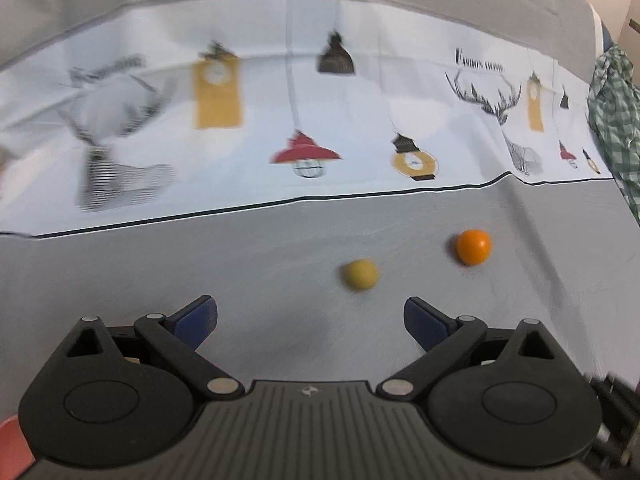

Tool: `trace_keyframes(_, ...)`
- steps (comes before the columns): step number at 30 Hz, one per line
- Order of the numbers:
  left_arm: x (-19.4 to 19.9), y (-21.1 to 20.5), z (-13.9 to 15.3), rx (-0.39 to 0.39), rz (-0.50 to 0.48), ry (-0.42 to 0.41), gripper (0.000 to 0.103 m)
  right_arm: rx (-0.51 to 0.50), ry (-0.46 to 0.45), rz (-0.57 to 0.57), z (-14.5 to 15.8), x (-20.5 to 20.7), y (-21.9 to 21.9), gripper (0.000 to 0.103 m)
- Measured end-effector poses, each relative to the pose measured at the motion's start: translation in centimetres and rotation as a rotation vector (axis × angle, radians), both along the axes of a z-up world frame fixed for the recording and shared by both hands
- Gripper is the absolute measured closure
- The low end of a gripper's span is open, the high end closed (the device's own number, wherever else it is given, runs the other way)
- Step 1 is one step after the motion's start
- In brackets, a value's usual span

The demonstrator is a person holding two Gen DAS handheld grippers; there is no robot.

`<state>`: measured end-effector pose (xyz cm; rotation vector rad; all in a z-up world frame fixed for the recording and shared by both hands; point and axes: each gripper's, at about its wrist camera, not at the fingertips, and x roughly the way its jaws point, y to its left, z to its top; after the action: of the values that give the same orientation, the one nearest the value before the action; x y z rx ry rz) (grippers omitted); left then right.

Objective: Organize fruits

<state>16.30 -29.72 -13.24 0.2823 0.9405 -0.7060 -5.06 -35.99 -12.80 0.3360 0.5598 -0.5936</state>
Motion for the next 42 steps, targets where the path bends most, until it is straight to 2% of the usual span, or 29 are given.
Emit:
trace_keyframes(3,1.5,-3.4,-2.6,0.028,-0.019,0.034,0.004,0.026,-0.007,-0.035,-1.6,0.9,-1.7,0.075)
trace_keyframes(5,2.0,-4.9,-4.2,0.056,-0.029,0.048,0.010,0.039,-0.003,-0.050,-2.6,1.2,-2.4,0.075)
trace_keyframes(7,2.4,-5.9,-5.4,0.084,-0.037,0.055,0.025,0.053,0.000,-0.056,-3.4,1.3,-2.9,0.075)
trace_keyframes(9,2.5,-6.4,-6.2,0.094,-0.031,0.042,0.029,0.061,0.007,-0.059,-4.1,1.3,-3.3,0.075)
trace_keyframes(12,2.0,-6.7,-5.9,0.085,-0.046,-0.012,0.074,0.075,0.012,-0.059,-4.7,1.5,-3.7,0.075)
trace_keyframes(14,1.8,-6.5,-5.4,0.074,-0.031,0.008,0.074,0.071,0.008,-0.054,-4.7,1.5,-3.7,0.075)
trace_keyframes(16,1.2,-5.8,-4.5,0.078,-0.018,-0.014,0.074,0.058,0.004,-0.048,-4.6,1.5,-3.4,0.075)
trace_keyframes(19,0.1,-2.8,-2.3,0.057,0.027,0.023,0.074,0.034,0.004,-0.039,-4.1,1.2,-2.7,0.075)
trace_keyframes(23,-3.0,3.7,1.8,0.053,0.087,-0.009,0.074,0.014,-0.005,0.000,-2.0,0.7,-0.4,0.075)
trace_keyframes(29,-6.6,15.0,5.7,0.065,0.226,-0.028,0.074,0.024,-0.033,0.155,2.0,-0.3,6.5,0.075)
trace_keyframes(35,-8.5,24.6,7.2,0.082,0.344,-0.022,0.074,0.008,-0.030,0.336,4.8,-0.2,14.0,0.075)
trace_keyframes(42,-8.9,30.5,7.8,0.060,0.422,-0.036,0.074,-0.021,0.000,0.469,6.1,1.2,20.3,0.075)
